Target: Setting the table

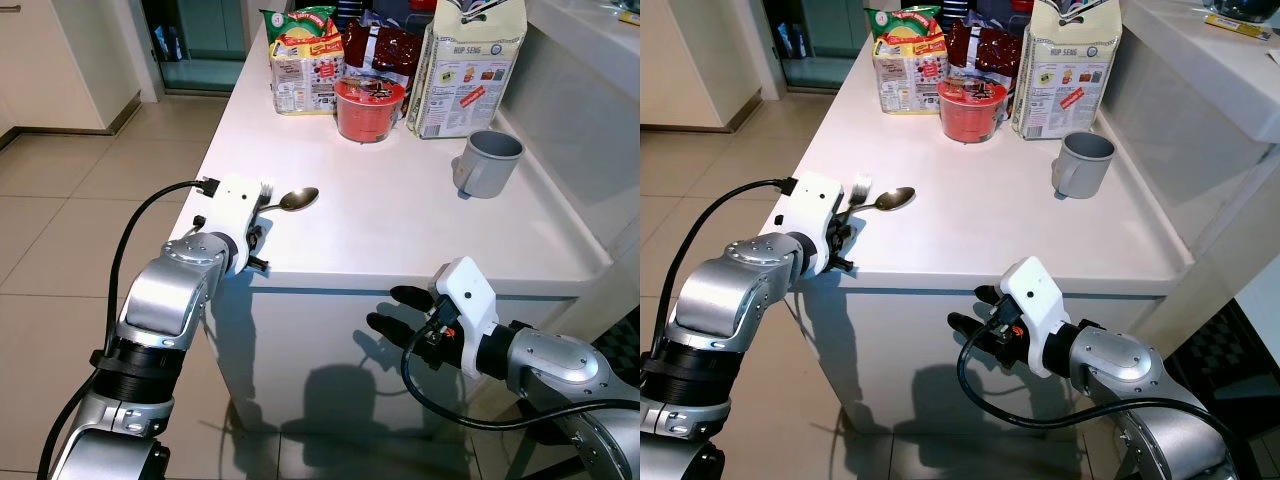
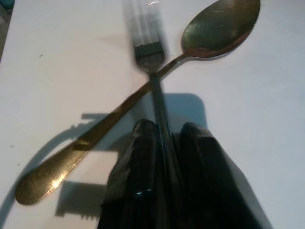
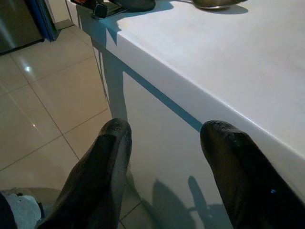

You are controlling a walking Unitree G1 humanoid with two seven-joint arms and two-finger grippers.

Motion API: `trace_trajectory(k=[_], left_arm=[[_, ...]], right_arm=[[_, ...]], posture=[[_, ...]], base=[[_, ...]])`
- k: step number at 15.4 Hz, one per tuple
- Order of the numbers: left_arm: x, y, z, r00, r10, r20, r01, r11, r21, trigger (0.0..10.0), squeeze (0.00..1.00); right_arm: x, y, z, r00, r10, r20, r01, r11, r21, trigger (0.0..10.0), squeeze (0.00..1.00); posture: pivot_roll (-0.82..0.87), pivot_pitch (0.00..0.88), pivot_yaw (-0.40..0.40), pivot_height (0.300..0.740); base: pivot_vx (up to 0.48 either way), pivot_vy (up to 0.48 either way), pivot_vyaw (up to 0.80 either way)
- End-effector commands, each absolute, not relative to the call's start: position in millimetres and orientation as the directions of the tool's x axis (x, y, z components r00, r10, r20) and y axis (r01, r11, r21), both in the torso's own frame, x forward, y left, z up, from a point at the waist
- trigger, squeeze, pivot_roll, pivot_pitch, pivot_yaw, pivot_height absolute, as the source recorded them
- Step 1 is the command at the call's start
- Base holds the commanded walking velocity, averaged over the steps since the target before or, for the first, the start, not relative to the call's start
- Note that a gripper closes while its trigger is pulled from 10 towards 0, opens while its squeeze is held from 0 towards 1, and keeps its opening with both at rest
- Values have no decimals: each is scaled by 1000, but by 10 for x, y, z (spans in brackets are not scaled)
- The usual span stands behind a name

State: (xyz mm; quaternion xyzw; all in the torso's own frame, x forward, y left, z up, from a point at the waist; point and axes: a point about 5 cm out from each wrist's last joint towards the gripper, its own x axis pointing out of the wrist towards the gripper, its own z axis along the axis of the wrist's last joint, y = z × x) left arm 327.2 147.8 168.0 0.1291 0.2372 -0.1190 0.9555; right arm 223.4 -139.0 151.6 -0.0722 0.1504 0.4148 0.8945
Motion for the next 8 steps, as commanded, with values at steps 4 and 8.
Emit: trace_trajectory(k=[4, 8], left_arm=[[3217, 1550, 1494, 813, -124, -569, 285, 937, 202, 0, 0], [3226, 1563, 1501, 820, -112, -561, 264, 944, 198, 0, 0]], right_arm=[[2223, -1413, 1487, 606, 716, -345, -765, 644, -8, 10000, 0], [2228, -1424, 1488, 608, 714, -347, -764, 645, -11, 10000, 0]], posture=[[-85, 0, -2, 740], [-85, 0, -4, 740]], base=[[0, 0, 0], [0, 0, 0]])
